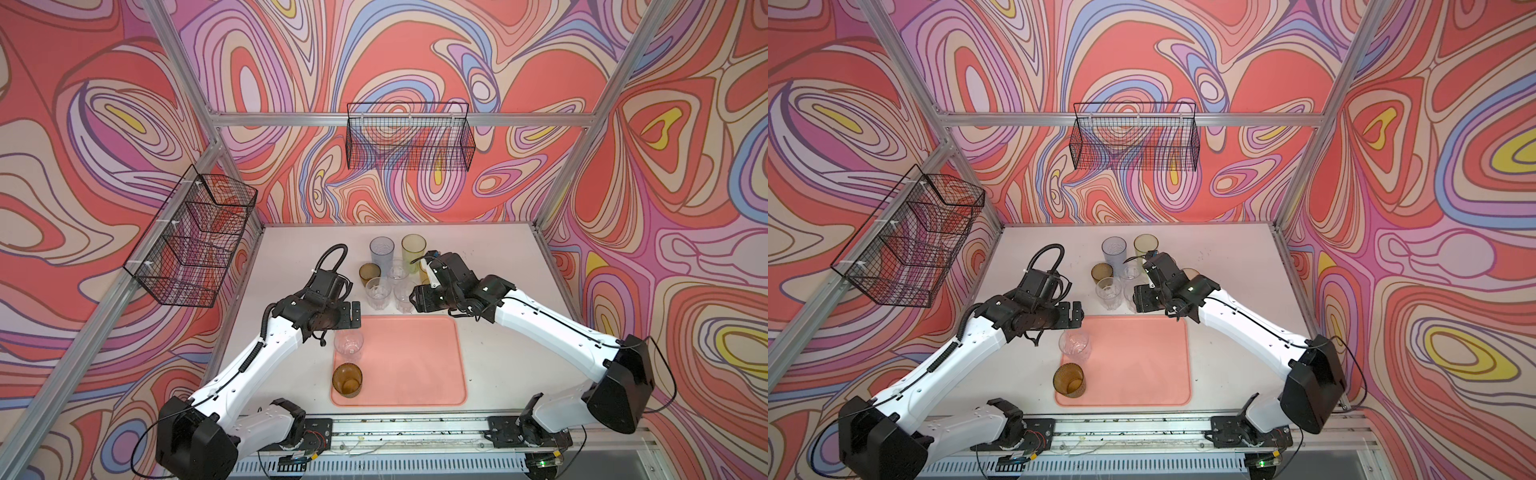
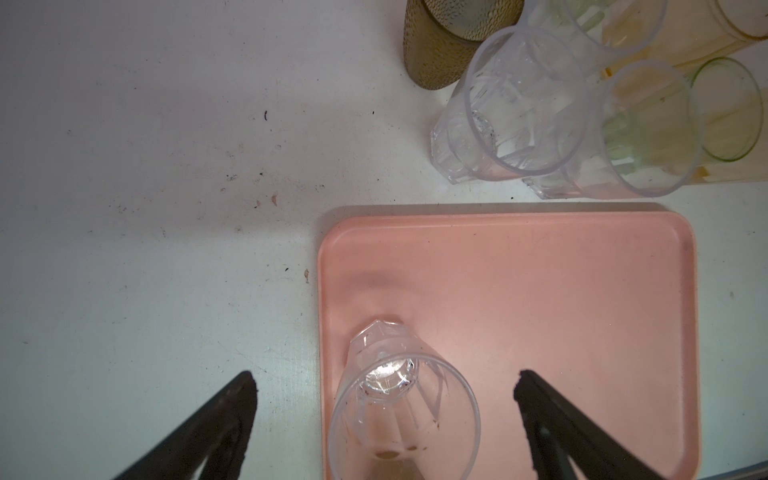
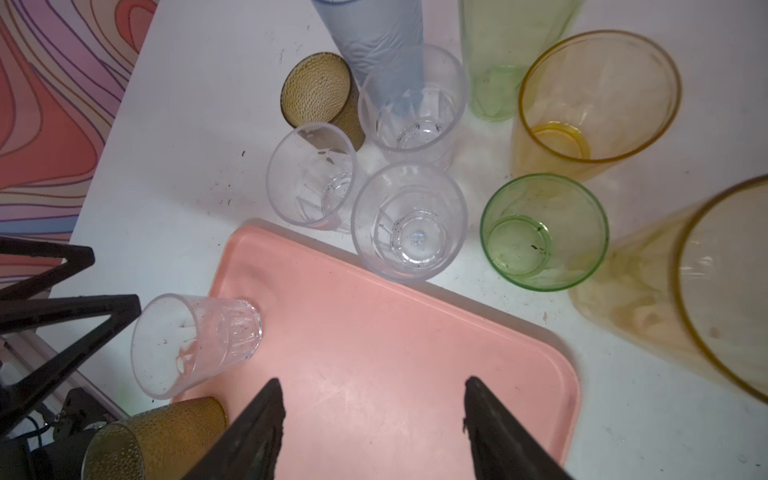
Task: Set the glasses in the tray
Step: 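Move the right gripper over the clear glasses in the cluster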
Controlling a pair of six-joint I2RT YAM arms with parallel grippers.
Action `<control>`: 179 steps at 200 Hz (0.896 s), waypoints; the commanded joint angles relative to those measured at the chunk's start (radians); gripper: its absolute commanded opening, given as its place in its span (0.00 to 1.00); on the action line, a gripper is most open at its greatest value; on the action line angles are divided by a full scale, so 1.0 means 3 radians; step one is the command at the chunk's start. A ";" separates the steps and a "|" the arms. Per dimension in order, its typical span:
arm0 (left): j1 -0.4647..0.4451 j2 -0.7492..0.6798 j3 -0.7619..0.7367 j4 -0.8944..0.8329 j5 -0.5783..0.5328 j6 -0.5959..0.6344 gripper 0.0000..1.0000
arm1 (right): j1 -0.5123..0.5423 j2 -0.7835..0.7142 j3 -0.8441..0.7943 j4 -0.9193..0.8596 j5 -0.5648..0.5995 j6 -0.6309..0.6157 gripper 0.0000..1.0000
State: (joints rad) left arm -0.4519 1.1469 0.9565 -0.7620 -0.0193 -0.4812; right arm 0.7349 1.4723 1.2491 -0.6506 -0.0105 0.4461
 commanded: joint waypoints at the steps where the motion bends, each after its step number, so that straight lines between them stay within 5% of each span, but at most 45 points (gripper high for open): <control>1: -0.0012 -0.0087 -0.0069 -0.0088 -0.0107 0.0052 1.00 | 0.0055 0.0107 0.0100 0.0028 -0.0122 0.0021 0.65; 179: -0.0008 -0.0180 -0.0151 -0.0109 -0.0124 0.0085 1.00 | 0.0168 0.0775 0.0241 0.0286 -0.0102 0.0049 0.40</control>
State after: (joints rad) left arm -0.4519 1.1061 0.9260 -0.7692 -0.0387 -0.4706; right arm 0.7769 1.6825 1.2869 -0.5755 -0.0563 0.4664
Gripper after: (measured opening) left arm 0.999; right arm 0.401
